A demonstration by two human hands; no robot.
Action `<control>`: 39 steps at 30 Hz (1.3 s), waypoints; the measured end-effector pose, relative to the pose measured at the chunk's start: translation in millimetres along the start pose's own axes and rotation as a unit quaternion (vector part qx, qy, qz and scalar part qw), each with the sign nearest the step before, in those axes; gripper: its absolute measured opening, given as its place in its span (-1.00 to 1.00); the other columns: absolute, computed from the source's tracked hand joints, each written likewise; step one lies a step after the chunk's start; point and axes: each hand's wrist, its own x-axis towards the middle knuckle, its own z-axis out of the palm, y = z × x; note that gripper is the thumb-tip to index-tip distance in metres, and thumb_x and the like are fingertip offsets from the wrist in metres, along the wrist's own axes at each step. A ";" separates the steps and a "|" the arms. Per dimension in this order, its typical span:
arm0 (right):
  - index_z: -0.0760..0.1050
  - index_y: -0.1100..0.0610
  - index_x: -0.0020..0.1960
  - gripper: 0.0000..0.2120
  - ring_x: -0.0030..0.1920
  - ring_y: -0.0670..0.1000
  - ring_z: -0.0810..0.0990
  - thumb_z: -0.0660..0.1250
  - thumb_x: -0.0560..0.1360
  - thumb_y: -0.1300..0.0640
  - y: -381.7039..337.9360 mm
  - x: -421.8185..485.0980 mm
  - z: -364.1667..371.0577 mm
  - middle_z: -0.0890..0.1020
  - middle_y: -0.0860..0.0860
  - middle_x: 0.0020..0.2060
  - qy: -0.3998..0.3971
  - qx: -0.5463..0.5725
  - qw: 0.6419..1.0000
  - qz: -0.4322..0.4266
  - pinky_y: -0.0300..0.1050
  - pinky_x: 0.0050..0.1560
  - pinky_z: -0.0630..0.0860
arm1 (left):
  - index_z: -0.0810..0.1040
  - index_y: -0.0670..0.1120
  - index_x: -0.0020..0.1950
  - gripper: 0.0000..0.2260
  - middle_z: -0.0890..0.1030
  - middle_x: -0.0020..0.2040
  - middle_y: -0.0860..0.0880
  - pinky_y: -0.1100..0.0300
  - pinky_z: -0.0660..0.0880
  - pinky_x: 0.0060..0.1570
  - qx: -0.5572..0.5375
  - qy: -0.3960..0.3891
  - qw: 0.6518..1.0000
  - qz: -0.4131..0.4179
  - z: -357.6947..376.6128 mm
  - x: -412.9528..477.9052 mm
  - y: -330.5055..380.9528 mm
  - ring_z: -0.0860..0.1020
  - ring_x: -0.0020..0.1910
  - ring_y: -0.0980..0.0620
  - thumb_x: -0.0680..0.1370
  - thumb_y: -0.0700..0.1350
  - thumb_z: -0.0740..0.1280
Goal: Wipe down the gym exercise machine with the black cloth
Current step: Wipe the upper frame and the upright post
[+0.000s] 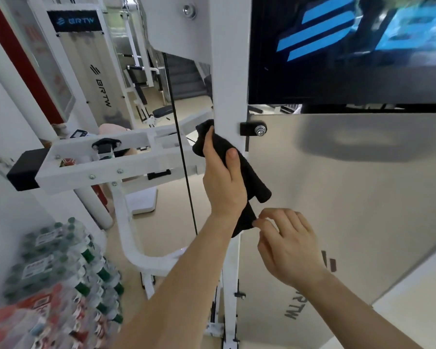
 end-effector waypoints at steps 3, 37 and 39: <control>0.61 0.16 -0.02 -0.81 -0.11 0.15 0.58 0.25 0.46 0.22 -8.5 -20.2 24.1 0.62 0.09 -0.01 -0.004 0.014 1.000 0.020 0.03 -0.14 0.50 | 0.14 0.03 0.57 -0.53 0.54 0.24 0.08 0.13 0.53 0.00 0.041 -0.039 0.998 -0.028 -4.6 -45.6 -52.8 0.57 0.07 0.08 0.67 0.08 0.05; 0.54 0.13 -0.21 -0.82 -0.36 0.07 0.45 0.20 0.48 0.16 -15.4 -271.8 257.1 0.50 -0.02 -0.34 0.033 0.012 0.999 0.032 -0.13 -0.47 0.28 | 0.25 -0.26 0.51 -0.51 0.49 0.38 -0.18 -0.13 0.30 0.43 0.229 0.048 0.959 0.158 18.4 -210.0 -315.9 0.44 0.35 -0.17 0.67 0.00 0.02; 0.55 0.13 -0.21 -0.81 -0.36 0.07 0.46 0.20 0.49 0.15 -14.3 -287.4 261.6 0.51 -0.02 -0.34 0.027 0.008 0.999 0.027 -0.13 -0.48 0.30 | 0.23 -0.26 0.52 -0.50 0.48 0.38 -0.20 -0.12 0.40 0.33 0.211 0.059 0.962 0.161 20.3 -207.5 -311.8 0.46 0.33 -0.19 0.67 0.01 0.02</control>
